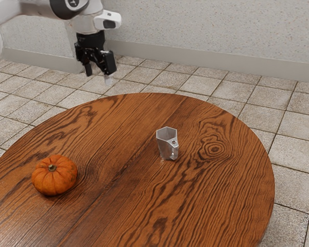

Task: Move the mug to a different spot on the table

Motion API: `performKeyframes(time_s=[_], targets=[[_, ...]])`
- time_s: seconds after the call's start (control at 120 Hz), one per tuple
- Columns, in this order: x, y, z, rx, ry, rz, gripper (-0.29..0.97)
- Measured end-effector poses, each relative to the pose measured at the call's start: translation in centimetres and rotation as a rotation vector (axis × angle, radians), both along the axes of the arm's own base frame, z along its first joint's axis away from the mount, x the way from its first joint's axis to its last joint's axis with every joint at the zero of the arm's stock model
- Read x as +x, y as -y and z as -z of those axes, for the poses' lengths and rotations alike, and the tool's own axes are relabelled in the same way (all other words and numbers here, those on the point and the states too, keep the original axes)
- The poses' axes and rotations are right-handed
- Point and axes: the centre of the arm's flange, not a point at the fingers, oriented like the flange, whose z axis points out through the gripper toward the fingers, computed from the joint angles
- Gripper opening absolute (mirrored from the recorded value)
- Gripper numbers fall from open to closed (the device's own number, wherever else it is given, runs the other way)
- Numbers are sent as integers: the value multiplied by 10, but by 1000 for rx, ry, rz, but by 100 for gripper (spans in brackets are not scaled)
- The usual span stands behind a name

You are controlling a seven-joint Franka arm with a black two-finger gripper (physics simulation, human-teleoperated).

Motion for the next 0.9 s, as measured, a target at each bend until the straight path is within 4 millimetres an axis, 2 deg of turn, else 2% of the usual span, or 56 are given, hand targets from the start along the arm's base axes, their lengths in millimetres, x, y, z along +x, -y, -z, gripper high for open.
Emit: performKeyframes(time_s=[0.058,0.125,0.208,0.3,0.35,0.525,0.6,0.658,0.733,0.9], targets=[[-14,0,1,-3,-5,6,68],[-16,6,9,2,-6,18,68],[10,15,45,22,-16,20,68],[39,30,102,-16,-64,-4,68],[48,46,126,-44,-82,-20,68],[61,103,186,-133,-113,-142,68],[59,141,203,-169,-122,-209,68],[61,157,220,-181,-122,-283,68],[70,163,246,-190,-116,-396,68],[82,160,277,-194,-94,-625,68]])
